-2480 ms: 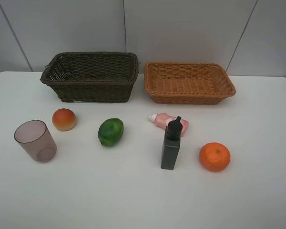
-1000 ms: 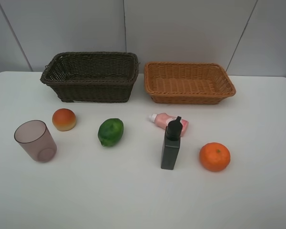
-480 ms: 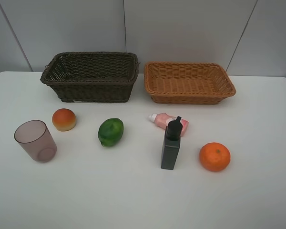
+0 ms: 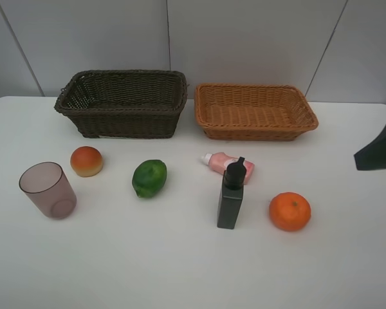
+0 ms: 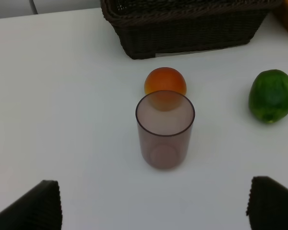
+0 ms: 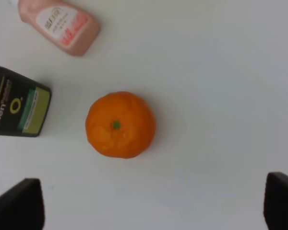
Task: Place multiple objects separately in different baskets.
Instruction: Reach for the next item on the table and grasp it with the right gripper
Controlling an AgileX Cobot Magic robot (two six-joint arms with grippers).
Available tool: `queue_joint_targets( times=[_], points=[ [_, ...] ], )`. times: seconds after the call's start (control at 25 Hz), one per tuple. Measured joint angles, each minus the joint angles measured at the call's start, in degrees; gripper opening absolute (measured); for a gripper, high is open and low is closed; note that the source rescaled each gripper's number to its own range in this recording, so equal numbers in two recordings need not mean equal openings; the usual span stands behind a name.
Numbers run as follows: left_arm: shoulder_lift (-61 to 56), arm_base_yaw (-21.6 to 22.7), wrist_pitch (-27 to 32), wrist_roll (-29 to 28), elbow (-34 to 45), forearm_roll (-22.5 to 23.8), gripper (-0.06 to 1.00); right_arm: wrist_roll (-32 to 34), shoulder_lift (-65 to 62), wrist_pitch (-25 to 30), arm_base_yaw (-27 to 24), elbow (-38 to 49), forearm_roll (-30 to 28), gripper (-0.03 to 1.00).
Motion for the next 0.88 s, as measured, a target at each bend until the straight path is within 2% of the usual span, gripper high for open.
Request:
queue_joint_targets(
  times=[0.28, 0.52, 0.76, 0.88],
  points=[
    [0.0, 0.0, 0.0, 0.0, 0.0, 0.0, 1.0, 6.72, 17.92, -3.56, 8.43, -2.91, -0.05, 0.98],
    [0.0, 0.0, 0.0, 0.0, 0.0, 0.0, 1.0, 16.97, 28.6, -9.21, 14.29, -3.09, -1.27, 0.98],
    [0.0, 0.0, 0.0, 0.0, 0.0, 0.0, 1.0, 23.38, 35.08, -13.94, 17.67, -3.09, -3.74, 0.98],
    [0.0, 0.0, 0.0, 0.0, 0.0, 0.0, 1.0, 27.91, 37.03, -14.63, 17.67, -3.09, -8.48, 0.98]
  ],
)
